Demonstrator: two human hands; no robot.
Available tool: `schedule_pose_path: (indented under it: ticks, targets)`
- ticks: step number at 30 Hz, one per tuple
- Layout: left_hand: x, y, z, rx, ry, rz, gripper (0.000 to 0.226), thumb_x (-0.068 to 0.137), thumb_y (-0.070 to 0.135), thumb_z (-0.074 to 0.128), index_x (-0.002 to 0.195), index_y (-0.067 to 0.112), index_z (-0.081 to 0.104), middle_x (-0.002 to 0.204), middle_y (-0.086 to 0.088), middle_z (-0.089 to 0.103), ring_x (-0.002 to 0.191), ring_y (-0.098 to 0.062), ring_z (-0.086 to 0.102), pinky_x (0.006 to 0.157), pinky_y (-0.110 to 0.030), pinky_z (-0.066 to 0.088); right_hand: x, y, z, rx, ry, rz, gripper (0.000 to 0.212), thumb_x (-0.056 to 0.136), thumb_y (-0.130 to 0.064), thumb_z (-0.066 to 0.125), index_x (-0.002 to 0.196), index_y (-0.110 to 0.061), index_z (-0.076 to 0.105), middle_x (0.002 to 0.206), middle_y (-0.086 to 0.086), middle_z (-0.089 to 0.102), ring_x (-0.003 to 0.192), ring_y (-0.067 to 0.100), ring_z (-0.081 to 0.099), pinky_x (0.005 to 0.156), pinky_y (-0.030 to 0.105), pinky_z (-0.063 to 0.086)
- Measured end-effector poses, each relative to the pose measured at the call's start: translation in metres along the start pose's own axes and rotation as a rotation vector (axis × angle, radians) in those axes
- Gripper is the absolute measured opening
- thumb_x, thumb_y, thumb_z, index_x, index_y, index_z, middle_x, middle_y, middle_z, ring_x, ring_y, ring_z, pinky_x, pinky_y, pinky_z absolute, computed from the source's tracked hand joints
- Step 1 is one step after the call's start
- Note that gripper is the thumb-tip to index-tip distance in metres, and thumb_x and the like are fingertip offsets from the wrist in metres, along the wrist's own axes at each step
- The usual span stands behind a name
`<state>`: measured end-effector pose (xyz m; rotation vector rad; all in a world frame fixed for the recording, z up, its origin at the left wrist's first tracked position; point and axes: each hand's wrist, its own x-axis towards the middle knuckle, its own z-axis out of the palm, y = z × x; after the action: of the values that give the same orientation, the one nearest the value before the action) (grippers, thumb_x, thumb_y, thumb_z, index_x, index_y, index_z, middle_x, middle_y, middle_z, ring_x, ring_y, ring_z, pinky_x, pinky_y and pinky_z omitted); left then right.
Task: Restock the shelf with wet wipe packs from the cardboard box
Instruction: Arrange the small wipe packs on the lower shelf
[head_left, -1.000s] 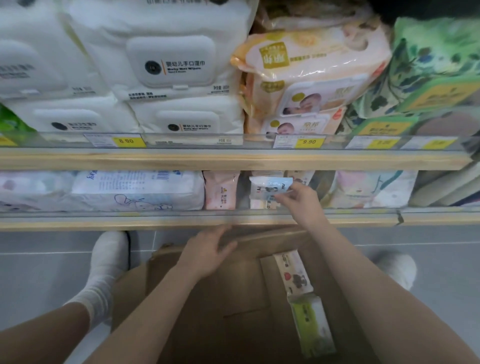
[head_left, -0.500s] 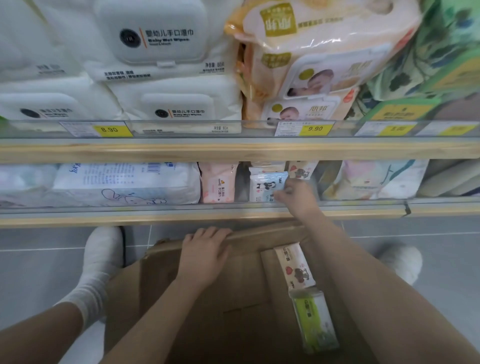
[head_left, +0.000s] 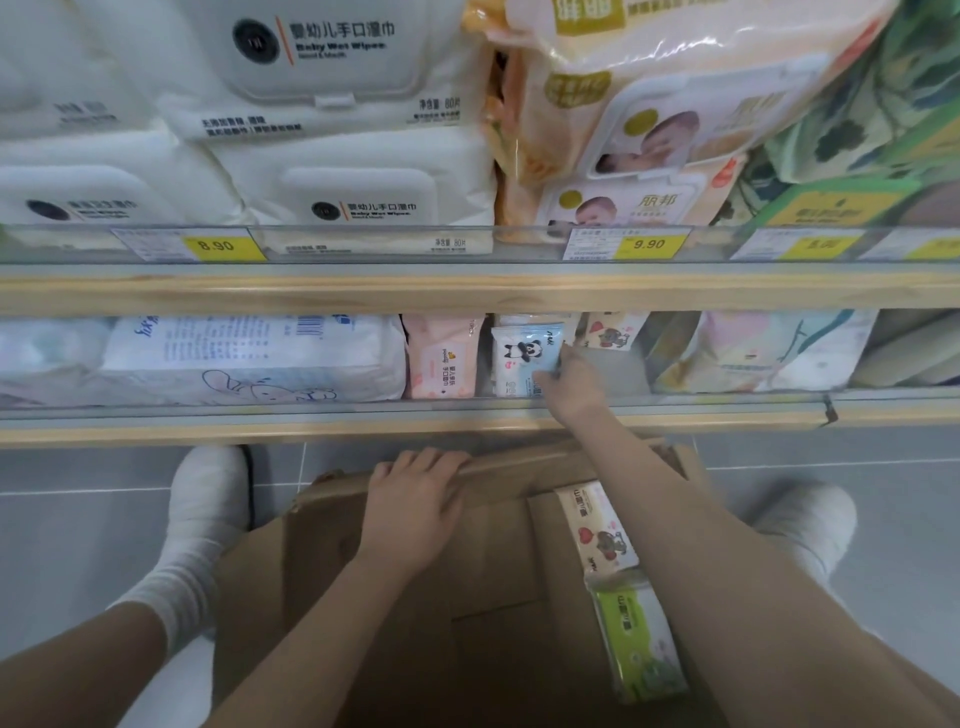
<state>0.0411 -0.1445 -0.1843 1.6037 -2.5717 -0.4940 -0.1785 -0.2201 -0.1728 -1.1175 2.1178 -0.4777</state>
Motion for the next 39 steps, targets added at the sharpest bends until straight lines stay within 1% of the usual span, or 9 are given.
schedule_pose_path:
  ticks: [6,8,11,15,18,25,30,34,39]
  targets:
    - [0.0,-0.001,-0.001,-0.014,-0.03,0.009,0.037,0.088,0.037,0.046,0.123,0.033,0.054,0.114,0.008,0.061,0.105,-0.019,0.056,0.087,-0.039,0.044,-0.005,-0.004,0.008,0.069,0.007,-0.024,0.036,0.094,-0.01,0.051,0.129,-0.006,0.044,0.121,0.014,0.06,0.108,0.029,0.058,0.074,0.027,0.04]
    - [0.0,0.0,-0.003,-0.045,-0.049,-0.012,0.037,0.091,0.036,0.049,0.127,0.033,0.051,0.12,0.008,0.058,0.112,-0.019,0.053,0.092,-0.039,0.039,-0.012,-0.001,0.0,0.095,-0.006,-0.055,0.046,0.092,-0.012,0.056,0.135,-0.007,0.039,0.129,0.013,0.057,0.117,0.029,0.055,0.083,0.03,0.045]
    - [-0.002,0.012,-0.008,-0.135,-0.015,-0.008,0.037,0.091,0.033,0.053,0.129,0.029,0.05,0.124,0.007,0.056,0.116,-0.017,0.05,0.096,-0.037,0.037,-0.037,0.013,-0.024,0.051,0.022,-0.12,0.059,0.094,-0.02,0.056,0.145,-0.007,0.03,0.144,0.013,0.044,0.131,0.027,0.044,0.104,0.034,0.037]
    - [-0.007,0.052,-0.009,-0.265,0.117,0.181,0.033,0.086,0.02,0.062,0.119,0.019,0.058,0.116,0.002,0.058,0.109,-0.014,0.053,0.094,-0.031,0.045,-0.087,0.058,-0.064,-0.005,0.148,-0.209,0.051,0.093,-0.016,0.056,0.14,-0.006,0.04,0.14,0.011,0.048,0.129,0.025,0.046,0.105,0.031,0.036]
    - [-0.011,0.092,0.001,-0.329,0.105,0.29,0.03,0.087,0.024,0.053,0.115,0.017,0.059,0.115,0.003,0.056,0.109,-0.01,0.049,0.093,-0.023,0.041,-0.126,0.099,-0.086,-0.003,0.206,-0.152,0.046,0.093,-0.018,0.057,0.135,-0.006,0.046,0.133,0.012,0.054,0.123,0.027,0.05,0.099,0.028,0.037]
    - [-0.009,0.129,0.072,-0.59,-0.312,-0.051,0.026,0.085,0.013,0.063,0.111,0.014,0.061,0.111,-0.006,0.064,0.106,-0.025,0.06,0.085,-0.028,0.044,-0.179,0.165,-0.076,0.065,0.16,-0.003,0.038,0.097,-0.031,0.049,0.13,-0.012,0.052,0.128,0.008,0.057,0.121,0.022,0.052,0.103,0.029,0.037]
    - [-0.018,0.151,0.121,-0.599,-0.575,-0.219,0.047,0.079,0.012,0.073,0.122,0.001,0.056,0.112,-0.017,0.067,0.109,-0.029,0.062,0.084,-0.027,0.041,-0.179,0.179,-0.068,0.114,0.186,0.001,0.038,0.099,-0.033,0.043,0.132,-0.015,0.053,0.129,0.006,0.057,0.119,0.019,0.052,0.105,0.028,0.037]
    - [-0.025,0.157,0.148,-0.584,-0.495,-0.192,0.046,0.067,0.027,0.076,0.098,-0.005,0.065,0.097,-0.025,0.068,0.096,-0.034,0.064,0.084,-0.034,0.044,-0.177,0.178,-0.064,0.123,0.186,0.016,0.039,0.099,-0.035,0.043,0.132,-0.017,0.052,0.128,0.004,0.057,0.118,0.02,0.053,0.104,0.035,0.04]
    - [-0.024,0.158,0.158,-0.591,-0.448,-0.23,0.031,0.058,0.014,0.076,0.078,-0.007,0.066,0.082,-0.028,0.068,0.083,-0.036,0.066,0.08,-0.04,0.048,-0.178,0.18,-0.065,0.126,0.199,0.019,0.038,0.099,-0.031,0.045,0.131,-0.013,0.052,0.127,0.008,0.057,0.118,0.023,0.052,0.103,0.036,0.04]
